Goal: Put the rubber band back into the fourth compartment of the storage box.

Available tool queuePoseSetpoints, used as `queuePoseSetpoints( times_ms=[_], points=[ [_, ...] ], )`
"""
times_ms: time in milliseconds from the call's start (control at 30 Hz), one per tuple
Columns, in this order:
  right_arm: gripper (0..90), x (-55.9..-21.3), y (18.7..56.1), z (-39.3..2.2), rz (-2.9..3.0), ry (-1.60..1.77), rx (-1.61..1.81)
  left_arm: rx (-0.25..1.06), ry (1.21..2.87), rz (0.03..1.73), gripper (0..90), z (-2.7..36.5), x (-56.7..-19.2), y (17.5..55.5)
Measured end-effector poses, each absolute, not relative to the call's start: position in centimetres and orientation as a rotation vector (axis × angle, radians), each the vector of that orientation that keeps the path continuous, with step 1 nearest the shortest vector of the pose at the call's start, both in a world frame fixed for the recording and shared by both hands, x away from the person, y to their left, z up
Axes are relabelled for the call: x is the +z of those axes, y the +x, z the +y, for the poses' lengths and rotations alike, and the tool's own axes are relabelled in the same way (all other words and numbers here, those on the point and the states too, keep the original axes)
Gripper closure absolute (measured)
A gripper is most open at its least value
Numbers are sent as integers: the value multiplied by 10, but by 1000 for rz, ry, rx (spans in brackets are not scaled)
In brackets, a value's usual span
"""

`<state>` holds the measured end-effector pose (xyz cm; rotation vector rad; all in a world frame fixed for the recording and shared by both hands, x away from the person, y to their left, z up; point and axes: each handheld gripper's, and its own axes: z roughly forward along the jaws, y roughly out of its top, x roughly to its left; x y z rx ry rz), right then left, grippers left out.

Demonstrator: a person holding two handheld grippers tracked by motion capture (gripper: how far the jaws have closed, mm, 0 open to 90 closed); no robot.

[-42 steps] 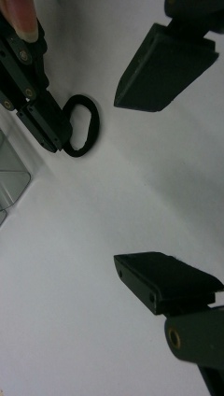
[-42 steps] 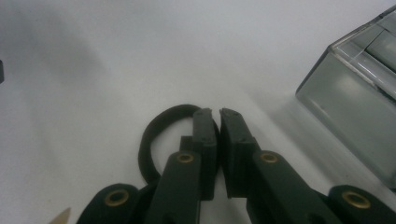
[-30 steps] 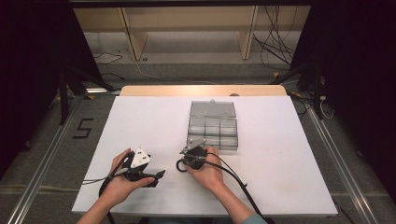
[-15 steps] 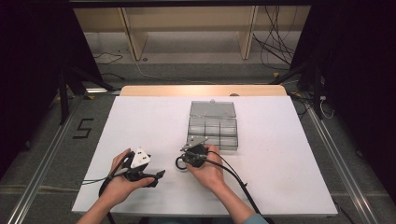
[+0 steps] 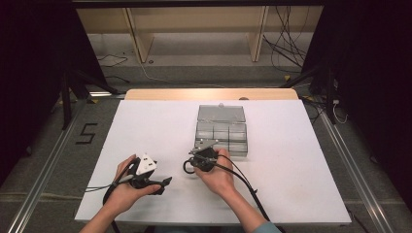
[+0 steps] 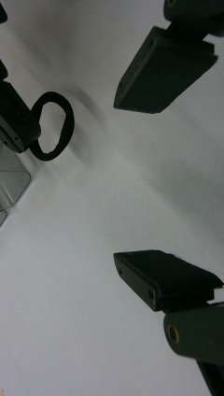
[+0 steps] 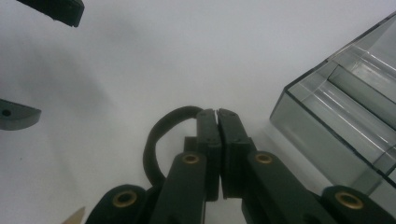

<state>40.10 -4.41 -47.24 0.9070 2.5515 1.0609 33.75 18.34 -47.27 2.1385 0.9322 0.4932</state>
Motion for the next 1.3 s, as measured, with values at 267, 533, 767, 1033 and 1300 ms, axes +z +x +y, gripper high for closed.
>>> queuePoseSetpoints(
  times_ms=[267, 533, 767, 1033, 1300],
  points=[
    [891, -465, 402, -43, 2542, 898, 1065, 492, 2142, 929, 212, 184, -473, 338],
    [891, -459, 404, -43, 2532, 896, 1066, 491, 2141, 930, 214, 184, -473, 338],
    [891, -458, 405, -44, 2536, 896, 1056, 492, 2138, 930, 215, 184, -473, 338],
    [891, -456, 407, -45, 2529, 898, 1053, 494, 2138, 931, 215, 184, -473, 338],
    [892, -451, 409, -45, 2519, 890, 1053, 494, 2136, 932, 216, 184, -472, 338]
  ],
)
